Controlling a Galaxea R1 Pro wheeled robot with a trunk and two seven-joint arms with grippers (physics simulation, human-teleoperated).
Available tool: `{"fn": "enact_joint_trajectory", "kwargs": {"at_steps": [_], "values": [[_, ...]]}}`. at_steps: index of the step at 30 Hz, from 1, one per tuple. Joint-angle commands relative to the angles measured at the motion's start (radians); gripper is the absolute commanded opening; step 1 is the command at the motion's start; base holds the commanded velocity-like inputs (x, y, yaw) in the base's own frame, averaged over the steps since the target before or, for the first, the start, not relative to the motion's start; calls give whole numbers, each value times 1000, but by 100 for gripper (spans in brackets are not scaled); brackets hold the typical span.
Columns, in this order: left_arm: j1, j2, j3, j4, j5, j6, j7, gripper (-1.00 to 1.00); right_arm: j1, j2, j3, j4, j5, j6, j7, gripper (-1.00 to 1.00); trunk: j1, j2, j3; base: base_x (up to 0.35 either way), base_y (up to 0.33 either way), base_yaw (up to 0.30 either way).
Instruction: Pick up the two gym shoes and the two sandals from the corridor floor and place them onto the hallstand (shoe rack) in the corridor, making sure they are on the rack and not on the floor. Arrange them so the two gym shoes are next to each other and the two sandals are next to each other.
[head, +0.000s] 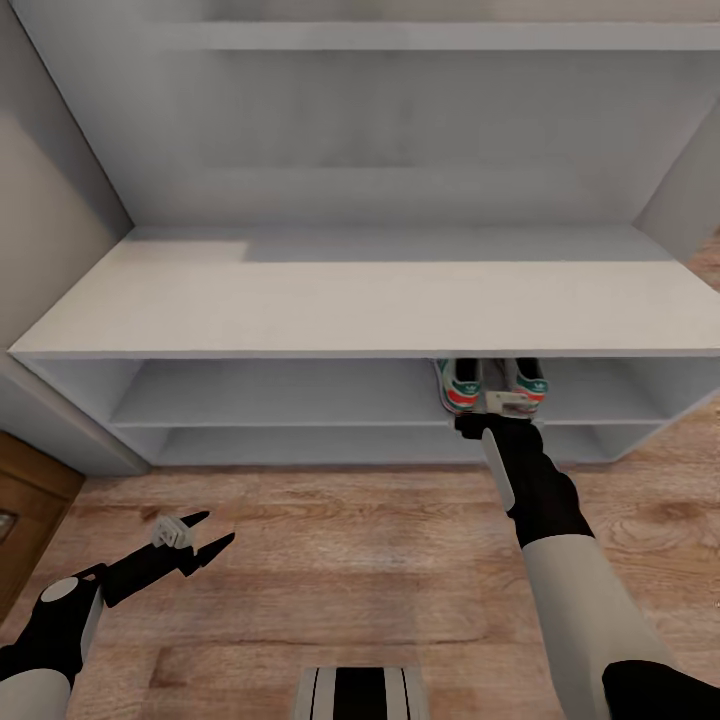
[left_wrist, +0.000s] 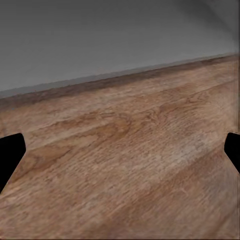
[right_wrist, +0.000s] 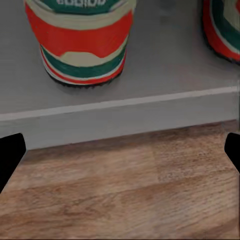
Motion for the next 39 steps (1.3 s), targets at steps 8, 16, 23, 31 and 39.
{"fn": "enact_joint_trajectory", "kwargs": {"at_steps": [8, 16, 23, 31, 39], "values": [[-1, -1, 5, -1, -10, -10, -3, 100, 0, 1, -2, -1, 1, 5, -1, 100, -1, 0, -1, -242, 0, 0], [-1, -1, 5, -1, -10, -10, -3, 100, 1, 1, -1, -1, 1, 5, -1, 100, -1, 0, -1, -32, 0, 0], [28, -11, 3, 25, -28, -3, -29, 100, 29, 1, -8, -29, 9, 33, 2, 100, -1, 0, -1, -1, 0, 0], [73, -10, -1, 70, -35, -3, -24, 100, 37, 1, -7, -2, 10, 40, 2, 100, -1, 0, -1, 0, 0, 0], [119, -10, 0, 115, -36, -4, -24, 100, 36, 1, -7, 39, 11, 40, 2, 100, -1, 0, -1, 0, 0, 0]]}}
